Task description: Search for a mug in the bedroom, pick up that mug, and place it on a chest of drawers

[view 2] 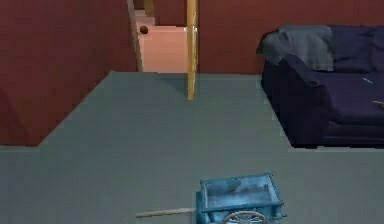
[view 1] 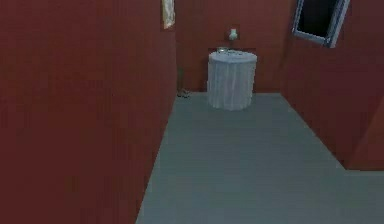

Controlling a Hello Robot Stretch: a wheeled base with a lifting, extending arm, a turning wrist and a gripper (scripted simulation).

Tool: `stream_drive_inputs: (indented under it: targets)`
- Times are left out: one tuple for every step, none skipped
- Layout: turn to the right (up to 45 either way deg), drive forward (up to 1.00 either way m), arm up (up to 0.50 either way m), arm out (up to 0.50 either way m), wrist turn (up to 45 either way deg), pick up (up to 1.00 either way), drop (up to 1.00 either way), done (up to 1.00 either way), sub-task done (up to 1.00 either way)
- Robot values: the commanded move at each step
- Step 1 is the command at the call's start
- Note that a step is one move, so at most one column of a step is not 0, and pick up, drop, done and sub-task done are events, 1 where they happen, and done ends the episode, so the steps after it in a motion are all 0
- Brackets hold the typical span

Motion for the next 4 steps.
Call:
stream_drive_inputs:
  targets:
    - [6.0,0.00,0.00,0.00,0.0,0.00,0.00,0.00,0.00]
    - [0.0,0.30,0.00,0.00,0.0,0.00,0.00,0.00,0.00]
    - [30.0,0.00,0.00,0.00,0.0,0.00,0.00,0.00,0.00]
    - [0.0,0.55,0.00,0.00,0.0,0.00,0.00,0.00,0.00]
